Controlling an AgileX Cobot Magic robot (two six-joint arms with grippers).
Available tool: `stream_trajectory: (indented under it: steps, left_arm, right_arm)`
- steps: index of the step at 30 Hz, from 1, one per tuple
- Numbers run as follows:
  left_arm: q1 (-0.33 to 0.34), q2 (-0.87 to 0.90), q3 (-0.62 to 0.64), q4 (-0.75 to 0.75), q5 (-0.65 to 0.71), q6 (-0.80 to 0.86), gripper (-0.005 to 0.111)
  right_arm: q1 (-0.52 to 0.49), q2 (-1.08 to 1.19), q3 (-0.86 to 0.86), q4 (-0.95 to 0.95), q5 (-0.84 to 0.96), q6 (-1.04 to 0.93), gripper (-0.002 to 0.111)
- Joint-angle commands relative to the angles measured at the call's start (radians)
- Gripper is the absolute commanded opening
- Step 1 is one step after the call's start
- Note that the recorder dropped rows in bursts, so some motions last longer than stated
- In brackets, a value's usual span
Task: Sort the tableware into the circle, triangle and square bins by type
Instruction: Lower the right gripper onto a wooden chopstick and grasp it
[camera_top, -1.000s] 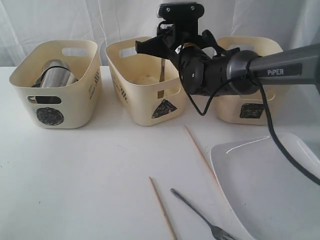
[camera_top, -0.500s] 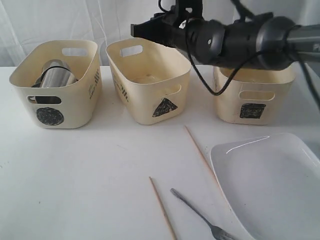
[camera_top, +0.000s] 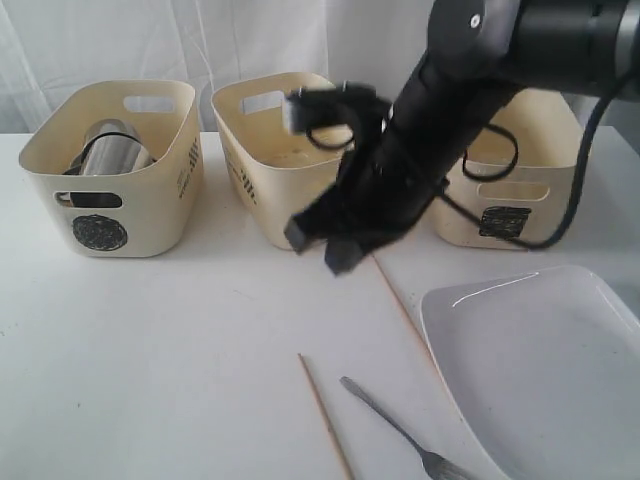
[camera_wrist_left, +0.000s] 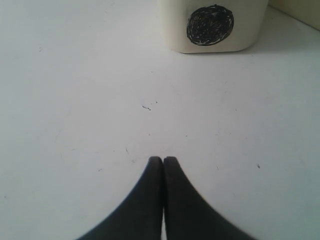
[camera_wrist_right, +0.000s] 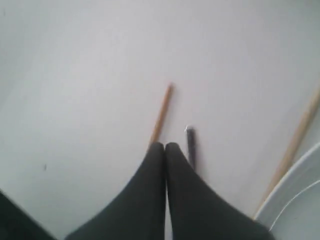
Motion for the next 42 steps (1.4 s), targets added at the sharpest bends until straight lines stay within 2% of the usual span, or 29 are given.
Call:
stream_trajectory:
  steps: [1, 4, 7, 12, 16, 21, 42]
  left_arm:
    - [0.003, -0.005, 0.004, -0.002, 0.001, -0.001, 0.000]
    - [0.003, -0.005, 0.004, -0.002, 0.001, -0.001, 0.000]
    - [0.003, -0.005, 0.004, -0.002, 0.001, -0.001, 0.000]
    - [0.003, -0.005, 0.004, -0.002, 0.001, -0.001, 0.000]
    - [0.003, -0.005, 0.004, -0.002, 0.001, -0.001, 0.000]
    - [0.003, -0.005, 0.004, -0.002, 0.001, -0.001, 0.000]
    - [0.003, -0.005, 0.004, 0.000, 0.001, -0.001, 0.000]
  right_arm:
    - [0.151, -0.015, 0.087, -0.052, 0.020, 0.139, 0.000]
    - [0.244, -0.009, 0.144, -0.229, -0.158, 0.375, 0.000]
    - [0.264, 0.018, 0.174, -0.333, -0.221, 0.550, 0.000]
    - [0.264, 0.075, 0.179, -0.322, -0.157, 0.507, 0.002]
    - [0.264, 0.119, 0.179, -0.219, -0.159, 0.432, 0.016]
    - [0.264, 0.158, 0.179, -0.210, -0.181, 0.431, 0.027]
    - [0.264, 0.216, 0.179, -0.264, -0.297, 0.431, 0.027]
